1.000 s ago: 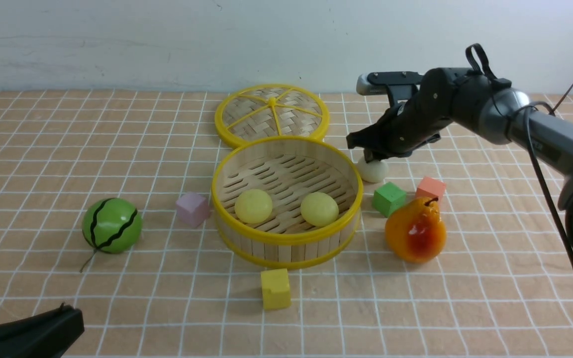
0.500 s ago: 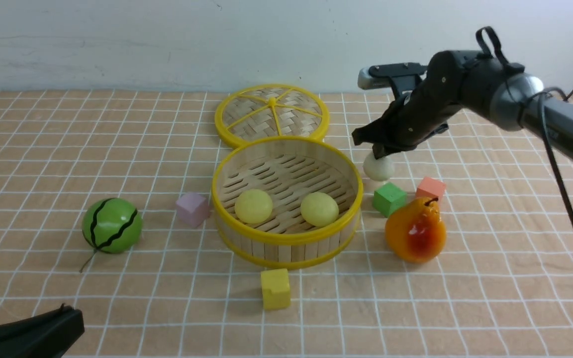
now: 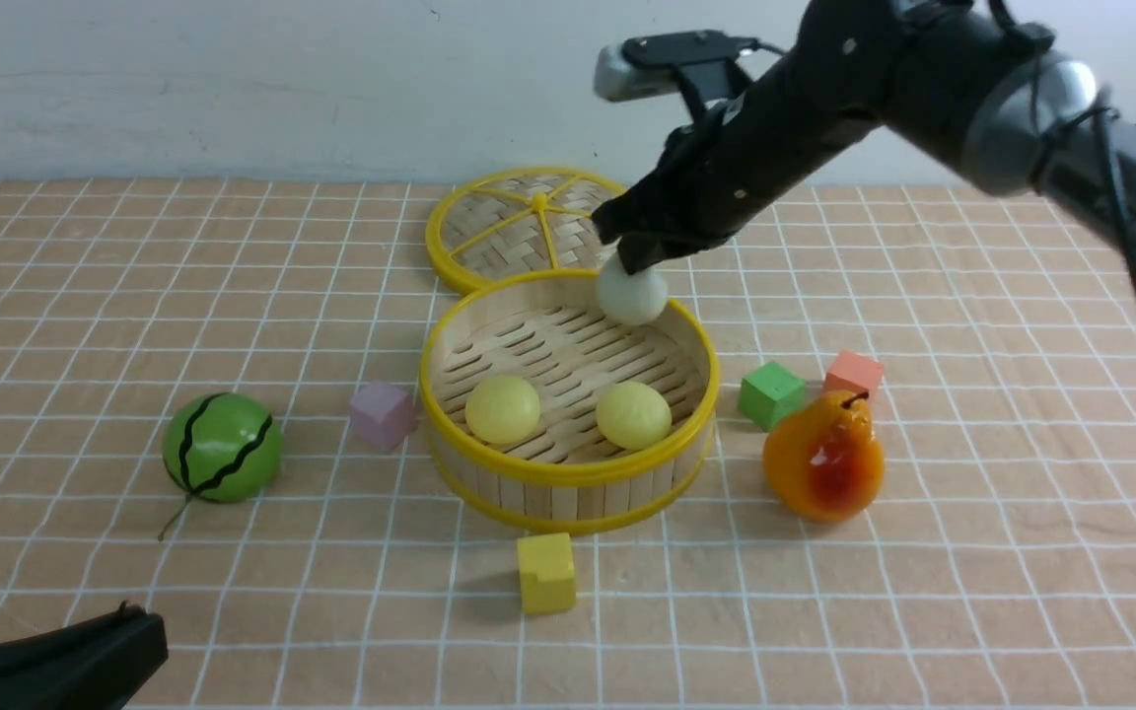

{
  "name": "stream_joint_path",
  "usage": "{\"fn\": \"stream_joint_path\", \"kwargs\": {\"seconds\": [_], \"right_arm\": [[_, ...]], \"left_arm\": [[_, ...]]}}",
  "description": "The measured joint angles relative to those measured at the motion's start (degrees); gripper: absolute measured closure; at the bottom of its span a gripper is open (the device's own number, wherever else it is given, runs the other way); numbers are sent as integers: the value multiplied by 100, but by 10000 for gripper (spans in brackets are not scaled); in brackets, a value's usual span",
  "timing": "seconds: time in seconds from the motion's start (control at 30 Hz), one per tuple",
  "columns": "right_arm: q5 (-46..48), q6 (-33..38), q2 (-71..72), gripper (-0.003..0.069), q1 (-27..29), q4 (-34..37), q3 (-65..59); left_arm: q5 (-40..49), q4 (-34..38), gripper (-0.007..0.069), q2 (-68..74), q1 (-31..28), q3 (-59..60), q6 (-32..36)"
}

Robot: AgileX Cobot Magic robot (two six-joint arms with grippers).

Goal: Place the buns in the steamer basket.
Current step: Use the right arm to put the steamed stuffed bun into the steamer

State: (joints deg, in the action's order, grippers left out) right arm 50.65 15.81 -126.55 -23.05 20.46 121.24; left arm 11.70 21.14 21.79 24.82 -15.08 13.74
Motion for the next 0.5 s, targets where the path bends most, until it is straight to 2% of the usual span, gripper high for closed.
{"fn": "stream_joint_path", "kwargs": {"seconds": [0.13, 0.23, 0.33, 0.37, 0.4, 0.43, 0.47, 0.5], "right_arm": [[-465, 5, -328, 641, -159, 5, 0], [-719, 5, -596, 586, -209, 0, -4], [-784, -120, -691, 486, -211, 0, -4], [-778, -216, -691, 432, -211, 0, -4], [-768, -248, -686, 413, -211, 0, -4], [-718, -357, -634, 342, -211, 0, -4], [-718, -357, -606, 342, -211, 0, -4], [-539, -479, -484, 286, -211, -14, -4]], "left_arm": [[0, 0, 589, 0, 0, 0, 0], [0, 0, 587, 0, 0, 0, 0], [0, 0, 585, 0, 0, 0, 0], [0, 0, 585, 0, 0, 0, 0], [0, 0, 585, 0, 0, 0, 0], [0, 0, 585, 0, 0, 0, 0], [0, 0, 583, 0, 0, 0, 0], [0, 0, 580, 0, 0, 0, 0]]}}
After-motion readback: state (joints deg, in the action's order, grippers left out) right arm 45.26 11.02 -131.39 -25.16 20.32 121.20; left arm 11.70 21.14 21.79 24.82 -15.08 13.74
